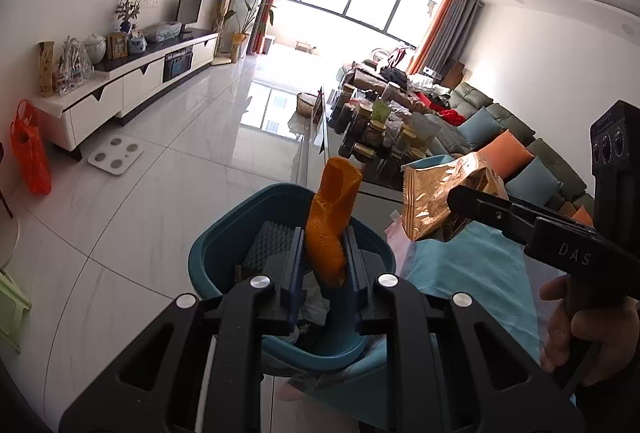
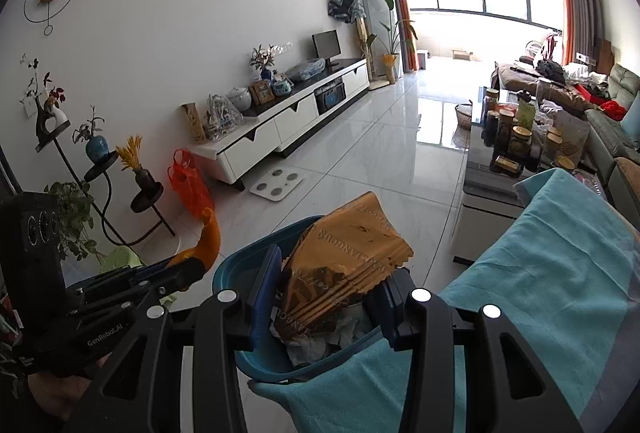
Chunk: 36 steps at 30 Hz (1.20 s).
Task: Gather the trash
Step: 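Open both tools over the teal bin to drop the peel and bag, then move both empty tools back over the table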
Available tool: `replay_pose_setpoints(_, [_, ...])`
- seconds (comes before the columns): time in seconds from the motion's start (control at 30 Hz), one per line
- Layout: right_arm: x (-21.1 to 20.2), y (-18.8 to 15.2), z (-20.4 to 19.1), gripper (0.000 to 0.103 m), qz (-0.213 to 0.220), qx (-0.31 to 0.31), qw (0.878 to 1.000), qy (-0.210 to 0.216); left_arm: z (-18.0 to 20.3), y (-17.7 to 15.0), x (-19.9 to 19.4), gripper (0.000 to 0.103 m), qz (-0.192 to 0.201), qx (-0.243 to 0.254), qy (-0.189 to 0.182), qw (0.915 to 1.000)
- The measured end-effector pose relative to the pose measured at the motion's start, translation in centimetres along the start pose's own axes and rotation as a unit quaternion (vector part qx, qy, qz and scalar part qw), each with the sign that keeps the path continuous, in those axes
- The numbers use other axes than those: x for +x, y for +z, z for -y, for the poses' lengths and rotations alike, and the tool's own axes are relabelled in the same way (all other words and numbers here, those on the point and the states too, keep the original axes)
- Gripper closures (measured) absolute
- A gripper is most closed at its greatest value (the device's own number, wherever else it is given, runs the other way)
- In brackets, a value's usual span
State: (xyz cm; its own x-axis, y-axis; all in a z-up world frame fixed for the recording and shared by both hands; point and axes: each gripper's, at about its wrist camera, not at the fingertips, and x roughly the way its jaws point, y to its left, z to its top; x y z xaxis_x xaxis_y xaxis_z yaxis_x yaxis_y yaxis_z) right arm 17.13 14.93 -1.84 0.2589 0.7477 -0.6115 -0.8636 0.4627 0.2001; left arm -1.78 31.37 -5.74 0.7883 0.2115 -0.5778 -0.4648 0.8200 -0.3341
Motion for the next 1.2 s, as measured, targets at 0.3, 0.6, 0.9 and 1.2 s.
replay_pose_setpoints(0.3, [7.4,-0.7,-1.0,0.06,-0.107,-0.032,0.994,-0.009,-1.2,-2.4,9.2,0.081,-0.074,-0.026,0.012,0.9968])
replay_pose_setpoints(0.6, [9.1,-1.3,-0.8,0.037,-0.13,-0.025,0.991,-0.011,-0.8,-2.1,12.3,0.054,-0.07,-0.02,0.052,0.996])
replay_pose_setpoints(0.9, [5.2,-0.8,0.7,0.033,-0.074,0.004,0.997,0.003,1.0,-0.5,9.0,0.015,-0.034,-0.013,0.063,0.9973])
replay_pose_setpoints(1.2, [-3.5,-1.0,3.3,0.017,0.021,0.032,0.999,-0.011,6.8,2.3,6.1,0.006,0.002,0.024,0.031,0.9992])
